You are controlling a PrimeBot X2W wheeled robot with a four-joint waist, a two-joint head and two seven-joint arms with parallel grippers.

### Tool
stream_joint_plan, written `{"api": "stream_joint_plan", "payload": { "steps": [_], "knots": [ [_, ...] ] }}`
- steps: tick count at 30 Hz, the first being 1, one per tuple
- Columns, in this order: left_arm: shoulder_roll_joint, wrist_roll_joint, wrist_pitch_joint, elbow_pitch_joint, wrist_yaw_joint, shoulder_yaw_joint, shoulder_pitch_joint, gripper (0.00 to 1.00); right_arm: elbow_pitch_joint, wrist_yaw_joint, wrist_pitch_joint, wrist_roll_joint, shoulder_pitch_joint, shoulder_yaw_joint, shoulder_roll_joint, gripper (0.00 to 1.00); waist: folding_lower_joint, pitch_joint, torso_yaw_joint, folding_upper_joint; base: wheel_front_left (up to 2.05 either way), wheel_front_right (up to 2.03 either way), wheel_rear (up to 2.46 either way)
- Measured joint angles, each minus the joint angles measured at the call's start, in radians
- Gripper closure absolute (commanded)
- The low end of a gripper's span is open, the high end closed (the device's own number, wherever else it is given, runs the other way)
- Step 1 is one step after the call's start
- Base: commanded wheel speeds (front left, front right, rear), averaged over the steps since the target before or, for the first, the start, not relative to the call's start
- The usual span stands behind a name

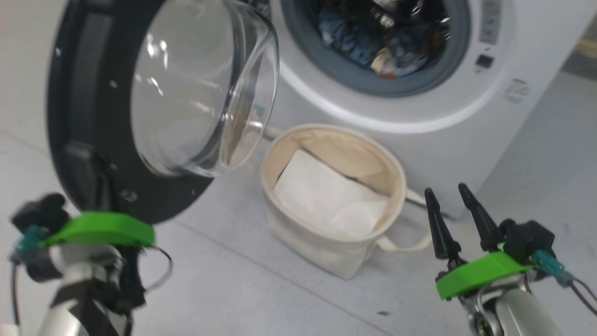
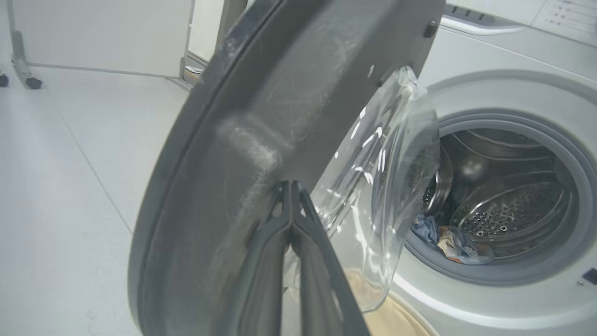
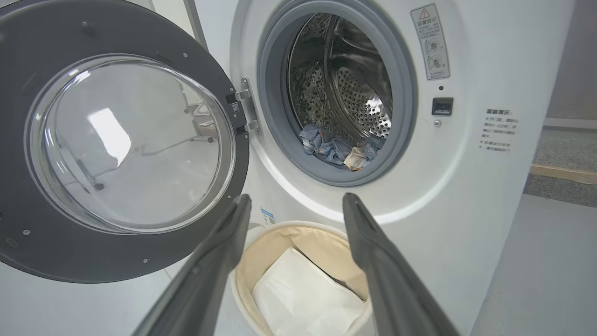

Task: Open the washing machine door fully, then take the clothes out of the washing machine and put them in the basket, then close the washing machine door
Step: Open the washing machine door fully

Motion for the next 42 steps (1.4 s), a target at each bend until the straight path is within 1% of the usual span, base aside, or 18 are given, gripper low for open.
{"api": "stream_joint_plan", "payload": {
  "steps": [4,10,14,17,22,24,27,30,34,37,38,39,42],
  "knots": [
    [0.008,-0.043,-0.033,0.070,-0.034,0.044,-0.082,1.00,0.000,0.000,0.000,-0.002,-0.037,0.001,-0.005,0.00,0.0000,0.046,0.034,0.0000,0.00,0.00,0.00],
    [0.019,-0.072,-0.069,0.191,-0.077,0.084,-0.189,1.00,0.000,0.000,0.000,-0.013,-0.074,0.008,-0.020,0.00,0.0000,0.127,0.073,0.0000,0.00,0.00,0.00],
    [0.021,-0.079,-0.084,0.272,-0.099,0.110,-0.254,1.00,0.000,0.000,0.000,-0.022,-0.092,0.007,-0.034,0.00,0.0000,0.179,0.094,0.0000,0.00,0.00,0.00],
    [0.022,-0.079,-0.092,0.342,-0.102,0.123,-0.302,1.00,0.000,0.000,0.000,-0.034,-0.100,0.005,-0.041,0.00,0.0000,0.215,0.110,0.0000,0.00,0.00,0.00],
    [0.025,-0.104,-0.101,0.437,-0.144,0.178,-0.394,1.00,-0.011,0.000,0.002,-0.048,-0.135,-0.001,-0.050,0.00,0.0000,0.282,0.127,0.0000,0.00,0.00,0.00],
    [0.024,-0.104,-0.101,0.464,-0.151,0.198,-0.429,1.00,-0.016,0.000,0.003,-0.053,-0.148,-0.007,-0.058,0.00,0.0000,0.306,0.132,0.0000,0.00,0.00,0.00],
    [0.025,-0.091,-0.101,0.498,-0.162,0.230,-0.459,1.00,-0.017,0.000,0.006,-0.055,-0.153,-0.007,-0.064,0.00,0.0001,0.332,0.134,0.0000,0.00,0.00,0.00],
    [0.027,-0.070,-0.101,0.532,-0.172,0.261,-0.477,1.00,-0.017,0.000,0.011,-0.055,-0.153,-0.004,-0.064,0.00,0.0001,0.338,0.122,0.0000,0.00,0.00,0.00],
    [0.032,-0.044,-0.100,0.563,-0.192,0.305,-0.487,1.00,-0.014,0.000,0.010,-0.055,-0.153,-0.005,-0.064,0.00,0.0001,0.329,0.100,-0.0001,0.00,0.00,0.00],
    [0.035,-0.016,-0.100,0.580,-0.212,0.317,-0.487,1.00,-0.009,0.000,0.010,-0.054,-0.153,-0.005,-0.063,0.00,0.0001,0.306,0.089,0.0000,0.00,0.00,0.00],
    [0.035,-0.002,-0.100,0.583,-0.216,0.319,-0.487,0.03,-0.002,0.000,0.009,-0.054,-0.153,-0.005,-0.063,0.00,0.0001,0.297,0.086,0.0000,0.00,0.00,0.00],
    [0.035,0.011,-0.100,0.583,-0.221,0.324,-0.487,0.00,0.006,0.000,0.009,-0.054,-0.153,-0.004,-0.062,0.00,0.0001,0.286,0.082,0.0000,0.00,0.00,0.00],
    [0.036,0.054,-0.100,0.579,-0.228,0.330,-0.481,0.00,0.026,0.000,0.001,-0.044,-0.152,-0.001,-0.055,0.00,0.0001,0.248,0.072,0.0000,0.00,0.00,0.00]
  ]
}}
